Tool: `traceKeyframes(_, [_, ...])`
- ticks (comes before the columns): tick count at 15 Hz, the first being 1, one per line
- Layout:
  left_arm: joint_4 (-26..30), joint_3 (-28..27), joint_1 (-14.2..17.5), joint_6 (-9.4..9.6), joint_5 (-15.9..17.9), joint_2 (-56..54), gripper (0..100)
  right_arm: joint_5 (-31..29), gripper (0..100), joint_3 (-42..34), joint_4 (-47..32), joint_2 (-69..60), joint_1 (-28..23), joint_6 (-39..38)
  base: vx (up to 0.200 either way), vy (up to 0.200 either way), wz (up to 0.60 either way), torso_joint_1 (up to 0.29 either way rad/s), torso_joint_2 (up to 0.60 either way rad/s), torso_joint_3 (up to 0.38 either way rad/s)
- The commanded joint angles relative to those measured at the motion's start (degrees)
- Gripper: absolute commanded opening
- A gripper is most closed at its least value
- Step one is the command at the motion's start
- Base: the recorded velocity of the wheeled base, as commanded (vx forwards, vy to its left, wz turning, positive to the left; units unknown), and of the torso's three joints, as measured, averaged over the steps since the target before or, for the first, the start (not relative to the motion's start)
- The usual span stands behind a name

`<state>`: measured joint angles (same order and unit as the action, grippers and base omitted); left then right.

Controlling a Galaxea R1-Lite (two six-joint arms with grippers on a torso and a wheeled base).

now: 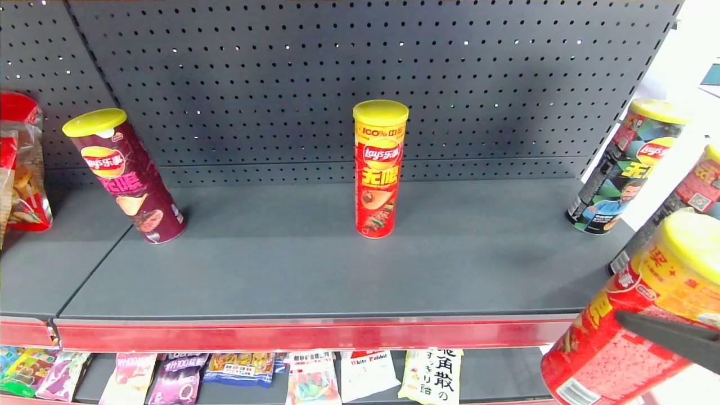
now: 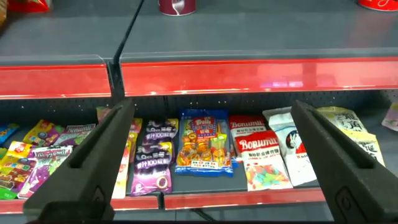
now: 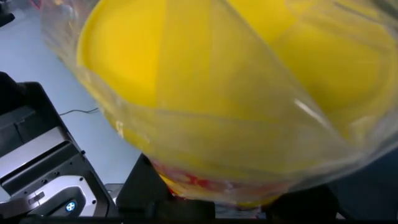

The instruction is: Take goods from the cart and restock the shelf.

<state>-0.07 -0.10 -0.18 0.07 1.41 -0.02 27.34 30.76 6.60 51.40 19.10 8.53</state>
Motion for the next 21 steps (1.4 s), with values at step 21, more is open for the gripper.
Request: traceKeyframes(21, [-18.9,-68.5,-23.2,8.01,36.8,101.2,100,2.0,0,4.2,0.0,4.0,2.3,-0.8,0.0,0.0,0.0,0.0,0.0,0.0])
